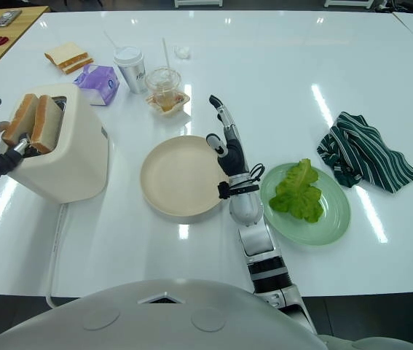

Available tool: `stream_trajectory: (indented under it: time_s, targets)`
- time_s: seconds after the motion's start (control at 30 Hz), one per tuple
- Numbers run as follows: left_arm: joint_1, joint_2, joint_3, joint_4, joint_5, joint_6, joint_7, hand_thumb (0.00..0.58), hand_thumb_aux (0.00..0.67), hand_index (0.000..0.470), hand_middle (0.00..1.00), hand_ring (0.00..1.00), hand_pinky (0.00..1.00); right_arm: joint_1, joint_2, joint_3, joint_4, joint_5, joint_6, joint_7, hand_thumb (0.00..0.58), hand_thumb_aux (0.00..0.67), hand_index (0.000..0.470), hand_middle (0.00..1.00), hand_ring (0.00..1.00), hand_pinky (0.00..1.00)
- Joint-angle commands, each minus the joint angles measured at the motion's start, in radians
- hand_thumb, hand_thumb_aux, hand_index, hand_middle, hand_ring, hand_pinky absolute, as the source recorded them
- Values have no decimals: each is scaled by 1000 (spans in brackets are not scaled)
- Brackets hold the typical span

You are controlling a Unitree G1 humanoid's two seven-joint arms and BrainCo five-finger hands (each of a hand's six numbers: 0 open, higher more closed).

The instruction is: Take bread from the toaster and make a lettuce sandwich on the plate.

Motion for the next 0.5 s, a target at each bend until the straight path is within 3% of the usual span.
stream_trajectory:
  time_s: [0.03, 0.5]
  targets:
    - [12, -25, -38, 4, -32, -6, -35, 580, 670, 470, 0, 0, 0, 7, -3, 2, -8, -4, 8, 0, 0, 0, 0, 0, 0, 0]
    - [-67, -81, 110, -141, -148, -33, 79, 580, 670, 470, 0, 0, 0, 7, -2, 1, 0, -9, 1, -7, 0, 0, 0, 0, 0, 0]
